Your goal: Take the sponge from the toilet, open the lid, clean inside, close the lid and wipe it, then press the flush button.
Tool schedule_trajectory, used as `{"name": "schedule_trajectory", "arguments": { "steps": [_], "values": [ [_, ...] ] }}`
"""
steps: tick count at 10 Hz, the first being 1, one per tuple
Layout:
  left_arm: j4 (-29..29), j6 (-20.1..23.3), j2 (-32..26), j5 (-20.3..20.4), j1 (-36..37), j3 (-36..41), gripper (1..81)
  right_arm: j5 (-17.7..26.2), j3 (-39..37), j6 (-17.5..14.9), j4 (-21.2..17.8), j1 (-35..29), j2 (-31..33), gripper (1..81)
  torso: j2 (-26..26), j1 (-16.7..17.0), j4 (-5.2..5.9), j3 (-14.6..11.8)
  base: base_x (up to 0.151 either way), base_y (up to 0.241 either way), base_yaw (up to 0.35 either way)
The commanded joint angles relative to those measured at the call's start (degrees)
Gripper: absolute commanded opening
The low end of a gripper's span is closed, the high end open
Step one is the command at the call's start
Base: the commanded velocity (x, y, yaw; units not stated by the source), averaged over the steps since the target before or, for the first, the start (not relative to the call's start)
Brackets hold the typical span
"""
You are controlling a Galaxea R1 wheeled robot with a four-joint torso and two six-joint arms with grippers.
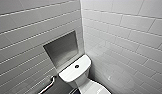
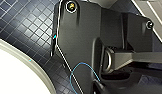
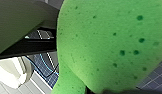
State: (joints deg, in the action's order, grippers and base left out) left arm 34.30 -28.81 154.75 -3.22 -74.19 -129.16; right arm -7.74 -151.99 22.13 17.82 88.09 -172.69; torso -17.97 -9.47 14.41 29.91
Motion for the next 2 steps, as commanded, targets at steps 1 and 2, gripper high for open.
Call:
{"name": "schedule_trajectory", "arguments": {
  "steps": [1,2],
  "values": [
    [-0.11,-0.64,9.96,-1.7,-2.32,-15.32,1.0,5.55,0.74,-0.24,0.9,0.65,-1.54,1.0,0.0,0.0,0.0,0.0,0.0,0.0,0.0],
    [-0.64,-0.64,12.16,-1.7,-2.41,-18.83,1.0,5.63,0.74,-0.15,0.81,0.82,-1.54,1.0,0.0,0.0,0.0,-0.02,0.0,0.0,0.0]
  ]
}}
